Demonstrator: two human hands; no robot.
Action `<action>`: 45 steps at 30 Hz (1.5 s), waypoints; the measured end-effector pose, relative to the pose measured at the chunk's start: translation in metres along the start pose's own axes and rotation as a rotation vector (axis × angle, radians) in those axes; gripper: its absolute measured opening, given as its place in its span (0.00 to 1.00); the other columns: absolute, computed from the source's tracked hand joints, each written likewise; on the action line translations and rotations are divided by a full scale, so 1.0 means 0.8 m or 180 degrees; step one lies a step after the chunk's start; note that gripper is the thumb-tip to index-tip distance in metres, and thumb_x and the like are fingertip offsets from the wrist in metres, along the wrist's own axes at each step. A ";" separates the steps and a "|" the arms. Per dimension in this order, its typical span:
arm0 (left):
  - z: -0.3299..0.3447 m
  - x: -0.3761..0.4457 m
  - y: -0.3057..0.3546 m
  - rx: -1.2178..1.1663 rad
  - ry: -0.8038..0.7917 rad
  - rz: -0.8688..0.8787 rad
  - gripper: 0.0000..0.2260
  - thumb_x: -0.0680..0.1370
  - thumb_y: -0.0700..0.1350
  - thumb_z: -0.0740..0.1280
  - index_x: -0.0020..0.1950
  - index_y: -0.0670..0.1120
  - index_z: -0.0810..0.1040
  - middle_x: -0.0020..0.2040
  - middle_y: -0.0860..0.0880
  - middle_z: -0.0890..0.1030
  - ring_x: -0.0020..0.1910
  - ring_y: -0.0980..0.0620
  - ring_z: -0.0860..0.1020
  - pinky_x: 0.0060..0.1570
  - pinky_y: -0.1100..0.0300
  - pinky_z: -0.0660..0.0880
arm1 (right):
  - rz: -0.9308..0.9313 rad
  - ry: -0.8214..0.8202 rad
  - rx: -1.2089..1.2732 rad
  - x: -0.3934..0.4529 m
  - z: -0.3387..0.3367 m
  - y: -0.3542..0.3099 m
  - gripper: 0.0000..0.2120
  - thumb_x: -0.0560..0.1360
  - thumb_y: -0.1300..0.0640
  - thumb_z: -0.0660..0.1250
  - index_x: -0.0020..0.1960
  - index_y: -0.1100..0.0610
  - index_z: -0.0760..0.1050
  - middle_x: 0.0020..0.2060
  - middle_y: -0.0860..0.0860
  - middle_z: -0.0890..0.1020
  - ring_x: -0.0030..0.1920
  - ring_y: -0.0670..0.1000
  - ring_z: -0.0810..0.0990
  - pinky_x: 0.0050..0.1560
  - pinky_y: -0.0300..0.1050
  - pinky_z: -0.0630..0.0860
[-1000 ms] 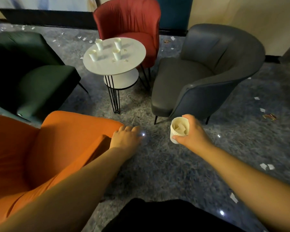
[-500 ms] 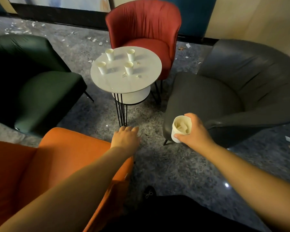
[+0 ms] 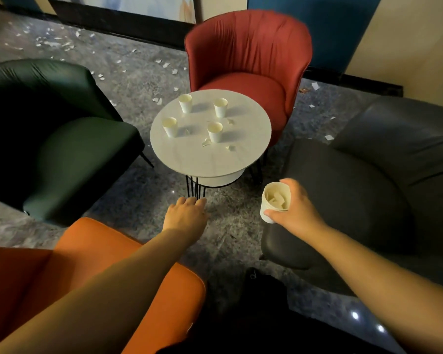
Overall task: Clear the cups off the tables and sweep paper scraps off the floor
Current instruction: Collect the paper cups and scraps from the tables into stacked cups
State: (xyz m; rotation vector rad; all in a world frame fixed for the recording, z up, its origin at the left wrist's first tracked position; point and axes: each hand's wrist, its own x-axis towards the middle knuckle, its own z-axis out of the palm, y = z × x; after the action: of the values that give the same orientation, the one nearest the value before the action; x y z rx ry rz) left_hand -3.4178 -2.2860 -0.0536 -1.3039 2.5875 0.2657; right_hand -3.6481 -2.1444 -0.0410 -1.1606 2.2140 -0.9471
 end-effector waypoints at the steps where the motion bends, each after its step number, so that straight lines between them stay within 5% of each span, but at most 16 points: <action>1: -0.008 0.019 -0.001 -0.0044 0.0008 -0.0083 0.21 0.82 0.55 0.56 0.74 0.51 0.65 0.71 0.48 0.71 0.70 0.43 0.66 0.64 0.47 0.67 | -0.0038 -0.0025 0.0007 0.024 -0.001 -0.004 0.37 0.63 0.55 0.79 0.67 0.50 0.64 0.63 0.50 0.68 0.57 0.48 0.70 0.53 0.42 0.68; 7: -0.056 0.120 -0.002 -0.0207 0.0130 -0.0395 0.21 0.82 0.55 0.56 0.74 0.51 0.65 0.71 0.49 0.71 0.71 0.44 0.66 0.66 0.47 0.65 | -0.0278 -0.0227 -0.0001 0.157 -0.007 -0.019 0.38 0.62 0.55 0.79 0.67 0.53 0.65 0.63 0.53 0.69 0.59 0.53 0.72 0.55 0.45 0.72; 19: -0.064 0.237 -0.064 -0.0242 -0.0072 -0.0706 0.22 0.82 0.56 0.55 0.75 0.52 0.63 0.71 0.50 0.71 0.69 0.45 0.67 0.66 0.48 0.67 | -0.0351 -0.0486 0.0001 0.311 0.026 -0.031 0.40 0.63 0.52 0.79 0.67 0.49 0.61 0.62 0.50 0.67 0.55 0.47 0.68 0.51 0.41 0.69; 27: -0.077 0.357 -0.124 -0.0280 -0.0022 -0.0348 0.22 0.82 0.56 0.56 0.75 0.52 0.63 0.71 0.50 0.70 0.68 0.46 0.68 0.65 0.49 0.67 | -0.0224 -0.0219 0.0003 0.420 0.082 -0.068 0.39 0.61 0.48 0.79 0.65 0.48 0.63 0.60 0.48 0.71 0.58 0.49 0.73 0.54 0.46 0.75; 34: -0.098 0.449 -0.227 0.0020 -0.0004 0.0012 0.23 0.82 0.57 0.57 0.76 0.52 0.60 0.76 0.48 0.64 0.70 0.45 0.65 0.64 0.47 0.69 | -0.0182 0.0389 0.0236 0.495 0.155 -0.115 0.36 0.63 0.49 0.80 0.63 0.44 0.61 0.60 0.46 0.71 0.55 0.45 0.72 0.50 0.37 0.71; 45: -0.064 0.549 -0.294 -0.0142 -0.0059 -0.0086 0.40 0.76 0.59 0.69 0.79 0.54 0.49 0.79 0.45 0.53 0.74 0.41 0.58 0.67 0.45 0.67 | 0.0285 0.0052 -0.0221 0.558 0.246 -0.084 0.35 0.63 0.48 0.80 0.64 0.50 0.65 0.60 0.50 0.73 0.57 0.52 0.75 0.53 0.49 0.77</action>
State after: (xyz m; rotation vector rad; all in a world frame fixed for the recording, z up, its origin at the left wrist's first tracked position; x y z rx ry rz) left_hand -3.4877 -2.7737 -0.1430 -1.3441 2.5607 0.3307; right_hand -3.7214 -2.6179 -0.1567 -1.0776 2.3079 -0.8526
